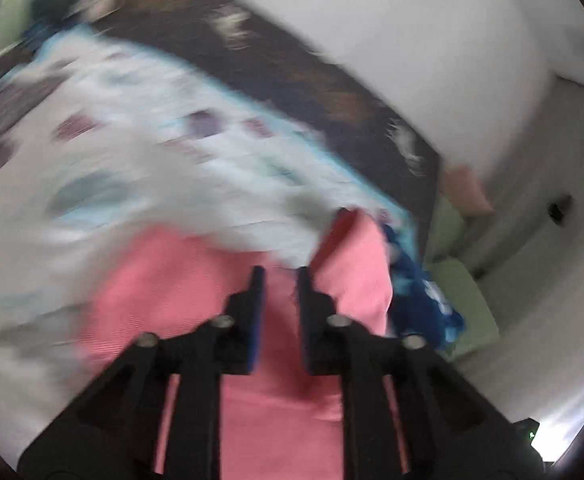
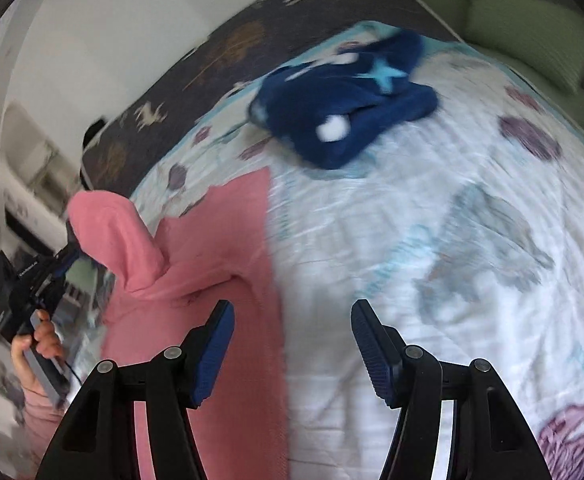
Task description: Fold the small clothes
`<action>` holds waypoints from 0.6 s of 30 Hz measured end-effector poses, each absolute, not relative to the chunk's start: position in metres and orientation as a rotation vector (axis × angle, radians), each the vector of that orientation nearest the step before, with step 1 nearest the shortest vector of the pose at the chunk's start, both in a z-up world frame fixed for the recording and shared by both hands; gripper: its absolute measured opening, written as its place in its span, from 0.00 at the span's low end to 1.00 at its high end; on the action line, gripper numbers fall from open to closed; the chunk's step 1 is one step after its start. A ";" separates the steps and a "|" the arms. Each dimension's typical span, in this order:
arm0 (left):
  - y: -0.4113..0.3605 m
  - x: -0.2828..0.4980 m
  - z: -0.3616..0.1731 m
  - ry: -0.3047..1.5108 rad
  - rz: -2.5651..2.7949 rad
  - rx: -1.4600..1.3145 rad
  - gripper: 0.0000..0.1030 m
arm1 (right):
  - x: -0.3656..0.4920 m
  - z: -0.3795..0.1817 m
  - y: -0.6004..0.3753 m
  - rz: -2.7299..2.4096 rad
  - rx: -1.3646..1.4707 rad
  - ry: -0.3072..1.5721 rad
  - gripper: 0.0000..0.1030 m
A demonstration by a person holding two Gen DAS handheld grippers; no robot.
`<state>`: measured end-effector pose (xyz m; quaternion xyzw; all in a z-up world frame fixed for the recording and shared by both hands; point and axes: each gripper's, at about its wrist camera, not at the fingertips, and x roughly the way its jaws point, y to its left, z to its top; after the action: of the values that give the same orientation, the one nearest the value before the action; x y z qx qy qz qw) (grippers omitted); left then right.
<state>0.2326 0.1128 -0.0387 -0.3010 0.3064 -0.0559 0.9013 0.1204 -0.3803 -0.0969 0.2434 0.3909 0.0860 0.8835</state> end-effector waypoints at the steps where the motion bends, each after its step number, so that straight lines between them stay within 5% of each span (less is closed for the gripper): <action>1: 0.126 0.229 -0.050 0.685 -0.051 -0.601 0.22 | 0.125 -0.095 -0.370 0.190 0.462 0.816 0.60; 6: 0.146 0.214 -0.089 0.788 -0.060 -0.624 0.49 | 0.146 -0.090 -0.324 0.231 0.278 0.838 0.60; 18: 0.127 0.243 -0.102 0.858 -0.068 -0.557 0.52 | 0.158 -0.088 -0.287 0.228 0.063 0.829 0.61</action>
<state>0.2429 0.1266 -0.1016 -0.2666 0.4103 -0.0325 0.8715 0.1583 -0.2872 -0.0885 0.0306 0.4019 0.1107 0.9085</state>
